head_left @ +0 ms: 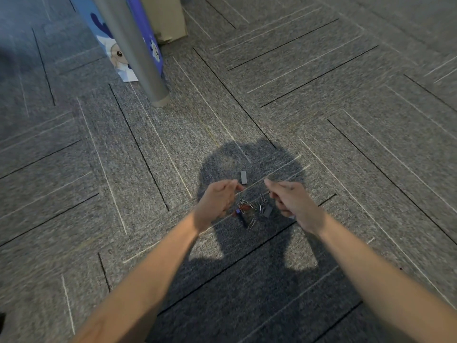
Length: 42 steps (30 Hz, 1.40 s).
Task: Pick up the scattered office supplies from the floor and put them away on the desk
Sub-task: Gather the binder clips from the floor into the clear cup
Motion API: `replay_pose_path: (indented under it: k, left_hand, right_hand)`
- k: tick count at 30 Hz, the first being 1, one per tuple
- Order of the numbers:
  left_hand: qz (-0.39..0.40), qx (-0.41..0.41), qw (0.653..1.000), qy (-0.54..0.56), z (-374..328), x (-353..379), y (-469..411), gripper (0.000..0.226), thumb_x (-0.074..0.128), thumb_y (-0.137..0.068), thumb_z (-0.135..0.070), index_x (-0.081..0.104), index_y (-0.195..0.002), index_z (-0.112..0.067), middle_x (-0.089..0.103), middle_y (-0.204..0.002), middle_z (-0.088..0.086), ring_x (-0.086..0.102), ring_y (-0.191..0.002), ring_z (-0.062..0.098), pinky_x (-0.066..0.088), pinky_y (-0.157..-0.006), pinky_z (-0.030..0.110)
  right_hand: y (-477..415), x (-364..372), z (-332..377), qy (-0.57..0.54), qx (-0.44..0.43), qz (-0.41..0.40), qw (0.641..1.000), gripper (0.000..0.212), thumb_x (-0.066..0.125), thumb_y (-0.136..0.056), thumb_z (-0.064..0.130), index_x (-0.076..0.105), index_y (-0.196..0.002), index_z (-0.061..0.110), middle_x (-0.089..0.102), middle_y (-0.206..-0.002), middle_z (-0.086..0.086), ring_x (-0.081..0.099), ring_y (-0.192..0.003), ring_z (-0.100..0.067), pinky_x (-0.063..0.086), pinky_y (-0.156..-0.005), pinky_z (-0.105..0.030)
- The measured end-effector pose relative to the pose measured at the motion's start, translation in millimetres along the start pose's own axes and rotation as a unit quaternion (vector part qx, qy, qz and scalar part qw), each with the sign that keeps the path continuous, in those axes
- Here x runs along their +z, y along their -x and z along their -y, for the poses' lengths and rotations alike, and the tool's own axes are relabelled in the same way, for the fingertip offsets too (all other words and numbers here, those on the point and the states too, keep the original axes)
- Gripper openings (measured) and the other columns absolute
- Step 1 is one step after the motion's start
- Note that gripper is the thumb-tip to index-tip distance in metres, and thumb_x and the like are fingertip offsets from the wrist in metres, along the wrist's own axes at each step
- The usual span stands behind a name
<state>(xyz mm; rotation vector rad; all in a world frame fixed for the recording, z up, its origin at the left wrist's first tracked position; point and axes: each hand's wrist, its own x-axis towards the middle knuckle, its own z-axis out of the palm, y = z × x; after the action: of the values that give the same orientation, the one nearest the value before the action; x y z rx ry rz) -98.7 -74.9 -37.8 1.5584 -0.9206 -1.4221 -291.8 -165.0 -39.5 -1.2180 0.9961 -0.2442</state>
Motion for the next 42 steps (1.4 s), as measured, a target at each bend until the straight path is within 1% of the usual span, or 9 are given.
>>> replay_pose_path:
  k: [6, 10, 17, 22, 29, 31, 33, 36, 42]
  left_hand:
    - [0.018, 0.023, 0.962, -0.271, -5, -4, -10, 0.026, 0.03, -0.102, -0.016, 0.052, -0.114, -0.016, 0.05, -0.066, -0.001, 0.042, -0.05, 0.007, 0.038, -0.047, 0.02]
    - [0.034, 0.065, 0.864, -0.497, -7, -3, -16, 0.025, 0.027, -0.103, -0.033, 0.047, -0.107, -0.018, 0.052, -0.069, -0.006, 0.042, -0.047, 0.003, 0.038, -0.044, 0.017]
    - [0.105, 0.177, 0.73, -0.652, -13, 8, -20, 0.037, 0.043, -0.095, -0.044, 0.042, -0.121, -0.019, 0.059, -0.083, -0.006, 0.053, -0.066, 0.008, 0.045, -0.062, 0.02]
    - [0.1, 0.206, 0.696, -0.68, -15, 10, -23, 0.022, 0.04, -0.098, -0.038, 0.046, -0.108, -0.018, 0.05, -0.075, -0.01, 0.046, -0.063, 0.006, 0.04, -0.061, 0.019]
    - [0.142, 0.174, 0.654, -0.722, -11, 12, -26, 0.015, 0.035, -0.101, -0.015, 0.042, -0.112, -0.006, 0.045, -0.059, -0.002, 0.041, -0.043, 0.007, 0.038, -0.041, 0.017]
    - [0.131, 0.161, 0.699, -0.685, -10, 10, -26, 0.017, 0.032, -0.102, -0.02, 0.042, -0.108, -0.007, 0.049, -0.061, -0.001, 0.045, -0.045, 0.007, 0.039, -0.04, 0.017]
    - [0.095, 0.113, 0.825, -0.545, -14, 9, -24, 0.019, 0.029, -0.102, -0.023, 0.043, -0.099, -0.011, 0.05, -0.066, -0.004, 0.044, -0.05, 0.008, 0.038, -0.043, 0.015]
    - [0.077, 0.03, 0.992, -0.099, -20, 9, -15, 0.027, 0.026, -0.1, -0.023, 0.038, -0.076, -0.017, 0.033, -0.062, -0.004, 0.026, -0.051, 0.011, 0.025, -0.04, 0.017]
    - [0.031, -0.004, 0.91, 0.414, -29, 12, -3, 0.023, 0.024, -0.089, -0.024, 0.035, -0.069, -0.02, 0.022, -0.063, -0.005, 0.022, -0.047, 0.008, 0.022, -0.035, 0.013]
  right_hand:
    - [-7, -10, 1, 0.433, -0.127, 0.034, 0.892, 0.043, 0.045, -0.097, 0.044, 0.063, -0.083, 0.007, 0.048, -0.052, 0.008, 0.042, -0.033, -0.003, 0.03, -0.036, -0.014]
    - [-3, -18, 7, 0.581, -0.15, 0.071, 0.797, 0.031, 0.043, -0.101, 0.039, 0.059, -0.103, 0.013, 0.057, -0.066, 0.006, 0.051, -0.043, 0.002, 0.043, -0.044, -0.016]
    - [4, -10, 18, 0.665, -0.136, 0.155, 0.717, 0.038, 0.05, -0.095, 0.039, 0.045, -0.126, 0.017, 0.067, -0.1, 0.002, 0.062, -0.077, -0.011, 0.051, -0.071, -0.023]
    - [-2, -8, 17, 0.699, -0.108, 0.149, 0.691, 0.031, 0.045, -0.098, 0.041, 0.045, -0.112, 0.013, 0.053, -0.076, 0.005, 0.049, -0.059, -0.006, 0.045, -0.057, -0.022]
    - [7, -10, 6, 0.056, -0.031, 0.04, 0.997, 0.038, 0.033, -0.102, 0.024, 0.044, -0.069, 0.012, 0.034, -0.053, 0.004, 0.024, -0.04, -0.009, 0.02, -0.035, -0.019]
    - [10, -8, 4, -0.167, -0.05, 0.026, 0.984, 0.038, 0.027, -0.102, 0.025, 0.035, -0.065, 0.022, 0.027, -0.05, 0.008, 0.02, -0.039, -0.009, 0.016, -0.035, -0.016]
    - [11, -5, 4, -0.334, -0.043, 0.019, 0.941, 0.035, 0.029, -0.1, 0.027, 0.033, -0.066, 0.026, 0.026, -0.048, 0.011, 0.02, -0.037, -0.007, 0.017, -0.032, -0.014]
    - [13, 2, 5, -0.461, -0.035, 0.018, 0.886, 0.03, 0.038, -0.095, 0.023, 0.033, -0.065, 0.026, 0.026, -0.049, 0.012, 0.021, -0.034, -0.005, 0.017, -0.029, -0.017]
    - [15, 16, 6, -0.635, -0.003, 0.123, 0.763, 0.015, 0.036, -0.081, 0.015, 0.037, -0.067, 0.019, 0.042, -0.049, 0.008, 0.018, -0.03, -0.003, 0.02, -0.024, -0.016]
